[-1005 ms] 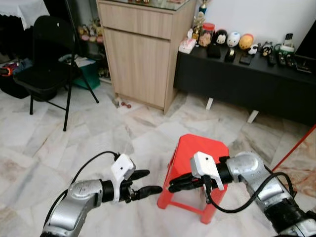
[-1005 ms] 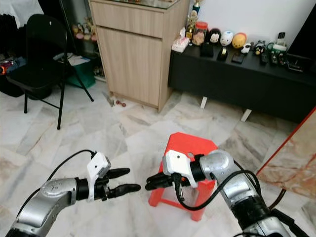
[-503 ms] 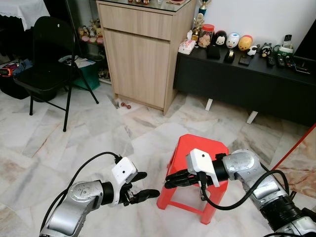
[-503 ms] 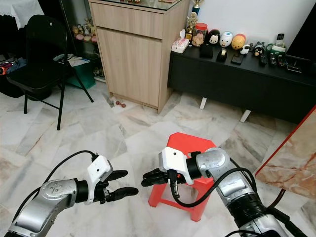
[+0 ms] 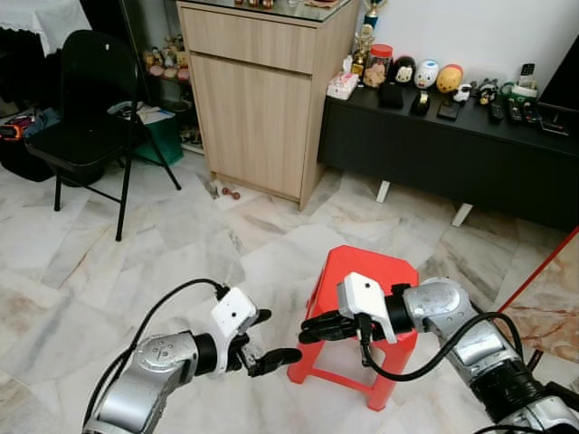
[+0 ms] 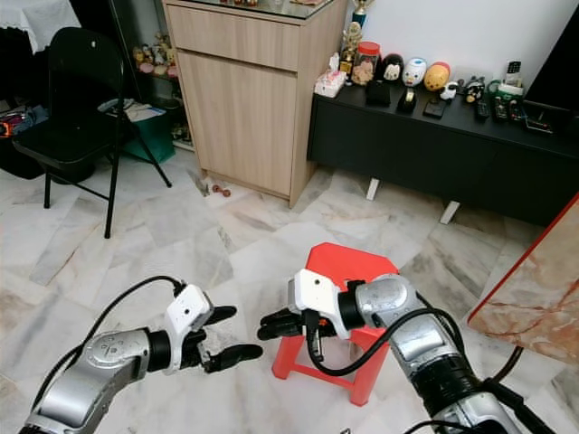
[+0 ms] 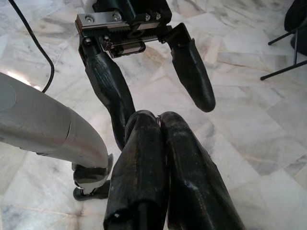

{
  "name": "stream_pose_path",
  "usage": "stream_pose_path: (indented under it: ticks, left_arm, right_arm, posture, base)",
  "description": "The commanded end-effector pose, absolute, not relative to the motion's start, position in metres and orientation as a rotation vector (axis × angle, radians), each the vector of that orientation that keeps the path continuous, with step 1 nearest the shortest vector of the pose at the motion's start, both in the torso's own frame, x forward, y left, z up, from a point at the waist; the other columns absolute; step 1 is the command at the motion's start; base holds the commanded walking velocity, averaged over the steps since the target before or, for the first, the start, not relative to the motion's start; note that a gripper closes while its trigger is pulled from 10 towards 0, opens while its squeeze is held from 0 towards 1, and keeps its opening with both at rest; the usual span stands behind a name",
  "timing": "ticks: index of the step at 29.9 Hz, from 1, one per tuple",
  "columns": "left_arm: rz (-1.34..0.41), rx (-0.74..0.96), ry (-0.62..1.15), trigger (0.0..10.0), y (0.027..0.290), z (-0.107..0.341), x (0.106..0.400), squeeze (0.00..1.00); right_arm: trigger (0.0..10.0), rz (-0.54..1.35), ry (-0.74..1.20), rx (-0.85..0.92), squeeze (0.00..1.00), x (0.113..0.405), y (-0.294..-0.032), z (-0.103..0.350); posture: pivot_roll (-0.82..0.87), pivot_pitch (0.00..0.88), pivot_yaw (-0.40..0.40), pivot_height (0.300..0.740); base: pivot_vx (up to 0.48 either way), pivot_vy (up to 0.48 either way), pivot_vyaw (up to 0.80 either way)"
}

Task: Hang keys on a hook

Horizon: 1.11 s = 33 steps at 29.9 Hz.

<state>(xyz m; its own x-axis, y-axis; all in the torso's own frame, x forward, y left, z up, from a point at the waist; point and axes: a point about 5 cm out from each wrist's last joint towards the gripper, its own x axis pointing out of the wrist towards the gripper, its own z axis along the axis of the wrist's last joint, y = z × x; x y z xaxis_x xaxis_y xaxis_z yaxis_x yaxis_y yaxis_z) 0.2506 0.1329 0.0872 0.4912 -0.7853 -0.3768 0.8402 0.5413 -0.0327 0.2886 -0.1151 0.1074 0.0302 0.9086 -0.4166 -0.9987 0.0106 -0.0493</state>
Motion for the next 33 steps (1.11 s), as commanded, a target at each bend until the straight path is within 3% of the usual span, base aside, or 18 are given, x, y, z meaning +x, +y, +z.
stream_pose_path:
  ticks: [1, 2, 3, 15, 21, 33]
  left_arm:
    - [-0.997, 0.155, 0.331, 10.0, 0.131, 0.096, 0.253, 0.29]
    - [-0.997, 0.155, 0.331, 10.0, 0.131, 0.096, 0.253, 0.29]
    - [-0.998, 0.153, 0.331, 10.0, 0.131, 0.096, 0.252, 0.00]
    - [-1.107, 0.063, 0.352, 10.0, 0.140, 0.102, 0.246, 0.00]
    - [-1.252, -0.026, 0.371, 10.0, 0.144, 0.107, 0.236, 0.00]
    - [-1.359, -0.098, 0.379, 10.0, 0.136, 0.105, 0.229, 0.00]
  right_arm:
    - [10.0, 1.523, 0.299, -0.391, 0.00, 0.292, -0.116, 0.110]
    - [10.0, 1.523, 0.299, -0.391, 0.00, 0.292, -0.116, 0.110]
    - [10.0, 1.524, 0.299, -0.391, 0.00, 0.292, -0.116, 0.110]
    - [10.0, 1.686, 0.296, -0.414, 0.00, 0.281, -0.121, 0.119]
    - [10.0, 1.797, 0.288, -0.410, 0.00, 0.278, -0.127, 0.132]
    - [10.0, 1.929, 0.248, -0.288, 0.00, 0.268, -0.117, 0.144]
  posture:
    - [0.06, 0.000, -0.079, 0.740]
    - [0.06, 0.000, -0.079, 0.740]
    - [0.06, 0.000, -0.080, 0.740]
    - [0.06, 0.000, -0.084, 0.740]
    - [0.06, 0.005, -0.090, 0.740]
    - [0.06, 0.020, -0.100, 0.740]
  base:
    - [0.000, 0.000, 0.00]
    - [0.000, 0.000, 0.00]
    - [0.000, 0.000, 0.00]
    - [0.000, 0.000, 0.00]
    - [0.000, 0.000, 0.00]
    - [0.000, 0.000, 0.00]
